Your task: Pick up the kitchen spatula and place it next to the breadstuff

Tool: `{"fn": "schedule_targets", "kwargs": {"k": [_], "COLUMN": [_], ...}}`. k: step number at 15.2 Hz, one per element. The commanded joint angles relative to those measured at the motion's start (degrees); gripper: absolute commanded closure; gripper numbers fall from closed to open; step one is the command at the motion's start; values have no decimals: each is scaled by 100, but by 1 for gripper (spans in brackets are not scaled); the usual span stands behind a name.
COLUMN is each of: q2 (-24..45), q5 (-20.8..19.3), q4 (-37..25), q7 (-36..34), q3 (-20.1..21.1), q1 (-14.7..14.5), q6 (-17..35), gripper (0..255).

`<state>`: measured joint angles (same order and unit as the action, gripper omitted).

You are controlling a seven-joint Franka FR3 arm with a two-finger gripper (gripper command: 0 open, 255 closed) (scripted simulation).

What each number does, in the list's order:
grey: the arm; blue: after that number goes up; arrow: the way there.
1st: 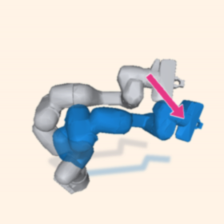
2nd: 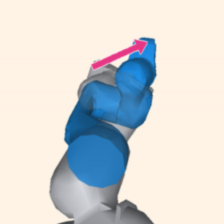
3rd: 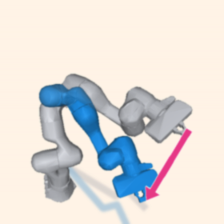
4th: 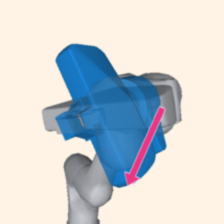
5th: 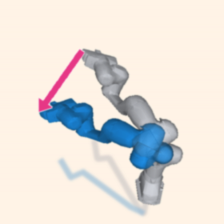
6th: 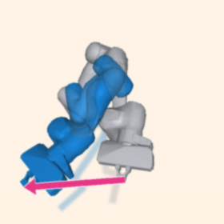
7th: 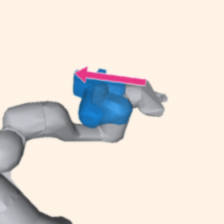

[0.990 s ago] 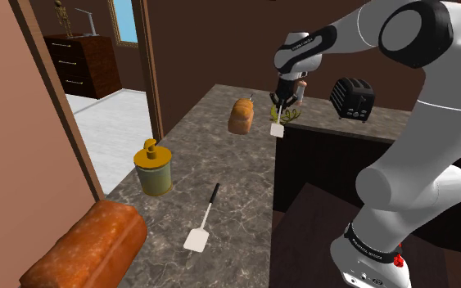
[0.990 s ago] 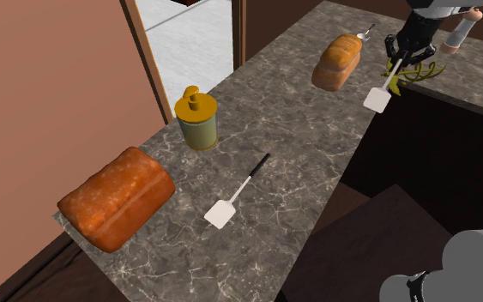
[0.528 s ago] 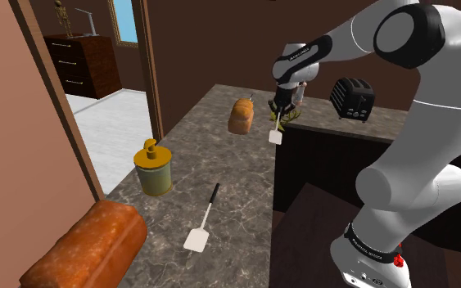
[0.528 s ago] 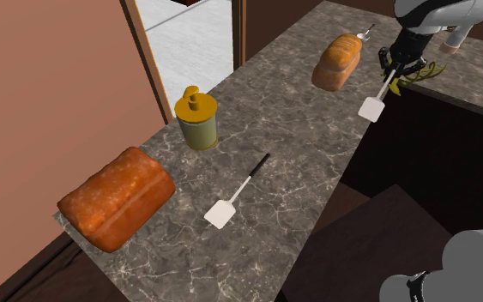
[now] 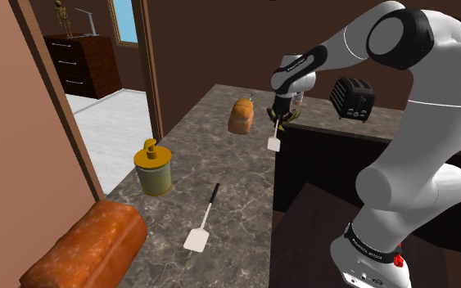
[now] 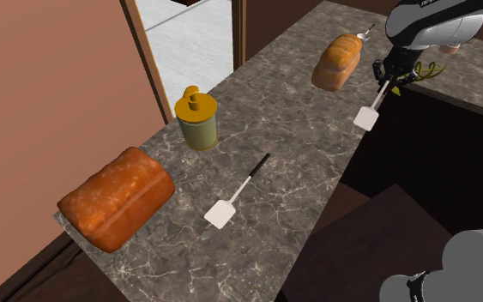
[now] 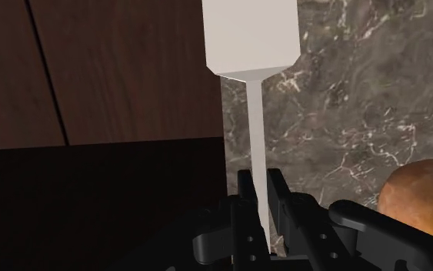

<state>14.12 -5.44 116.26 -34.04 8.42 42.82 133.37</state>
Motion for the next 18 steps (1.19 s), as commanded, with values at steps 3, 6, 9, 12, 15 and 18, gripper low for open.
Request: {"fn": "schedule_targets", "kwargs": {"k": [3,6,9,12,15,18], "q2": [171,319,475,638,808,985], "q5": [-53,-97,-144,-192,-241,-291], "q4": [103,153,192,220,236,242], "q7": [-43,-78,-114,-152,-191,-230], "q3": [-18,-35,-55,-79,-106,-136], "q1": [-11,-23,-36,-52,-70,-91], "q6": [273,469,661,850,1034,1215], "gripper": [255,255,255,255,255,255]}}
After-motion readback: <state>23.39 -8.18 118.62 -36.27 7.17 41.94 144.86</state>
